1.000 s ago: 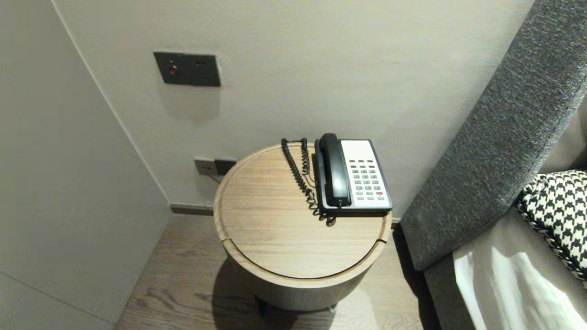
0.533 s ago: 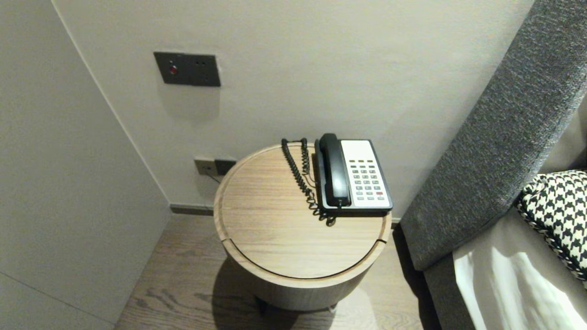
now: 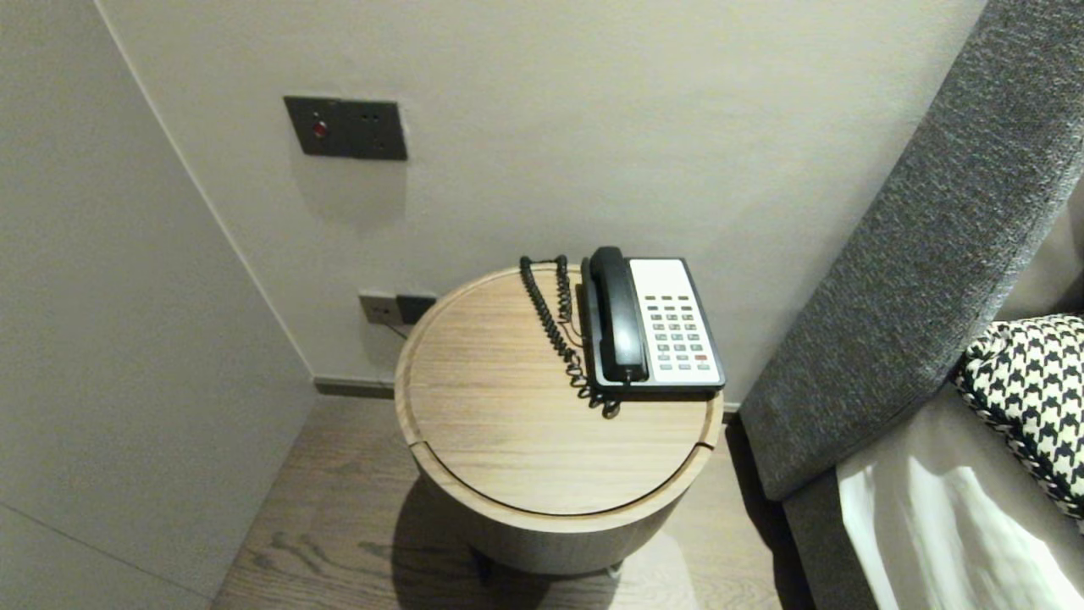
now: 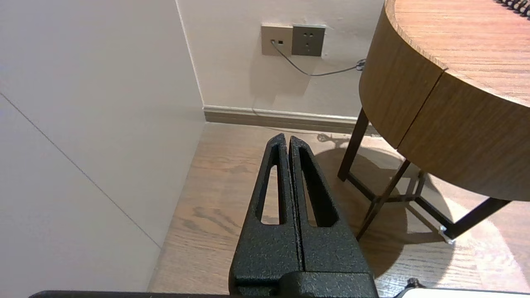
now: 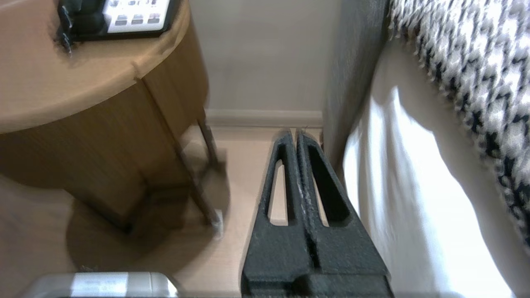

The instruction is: Open the nightstand drawer

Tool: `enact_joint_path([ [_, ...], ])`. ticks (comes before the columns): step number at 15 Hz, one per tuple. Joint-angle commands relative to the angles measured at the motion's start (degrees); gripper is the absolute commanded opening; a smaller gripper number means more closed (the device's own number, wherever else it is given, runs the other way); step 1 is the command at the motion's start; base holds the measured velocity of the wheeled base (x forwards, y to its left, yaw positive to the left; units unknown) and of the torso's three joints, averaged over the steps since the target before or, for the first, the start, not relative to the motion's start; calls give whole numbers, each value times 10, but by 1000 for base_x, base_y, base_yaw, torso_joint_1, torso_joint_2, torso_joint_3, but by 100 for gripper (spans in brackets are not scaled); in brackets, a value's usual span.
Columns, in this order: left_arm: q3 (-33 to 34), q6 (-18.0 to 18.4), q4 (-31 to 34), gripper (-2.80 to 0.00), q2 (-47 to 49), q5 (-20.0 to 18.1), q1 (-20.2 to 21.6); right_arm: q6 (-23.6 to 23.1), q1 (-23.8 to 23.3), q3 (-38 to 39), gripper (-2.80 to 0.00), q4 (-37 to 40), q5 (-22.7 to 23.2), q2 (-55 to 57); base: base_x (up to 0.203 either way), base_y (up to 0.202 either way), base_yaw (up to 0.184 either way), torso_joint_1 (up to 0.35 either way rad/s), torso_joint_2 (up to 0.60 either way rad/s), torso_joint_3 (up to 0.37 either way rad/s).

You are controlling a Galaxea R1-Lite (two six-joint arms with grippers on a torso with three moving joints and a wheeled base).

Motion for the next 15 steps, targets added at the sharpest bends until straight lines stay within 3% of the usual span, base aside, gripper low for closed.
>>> enact_joint_path([
  [1, 0, 0, 0, -280, 0, 0, 1, -1, 0, -88, -280, 49, 16, 23, 0, 0, 0, 0, 0, 0],
  [4, 0, 0, 0, -280, -1, 0, 0, 0, 3, -190, -280, 100, 33, 135, 0, 0, 0, 0, 0, 0],
  [9, 0, 0, 0, -280, 0, 0, 0, 27, 27, -351, -280, 119, 63, 393, 0, 0, 0, 0, 0, 0],
  [12, 0, 0, 0, -280, 0, 0, 0, 106, 79, -474, -280, 180, 74, 558, 0, 0, 0, 0, 0, 0],
  [15, 0, 0, 0, -280, 0, 0, 0, 214, 198, -545, -280, 212, 78, 694, 0, 0, 0, 0, 0, 0],
])
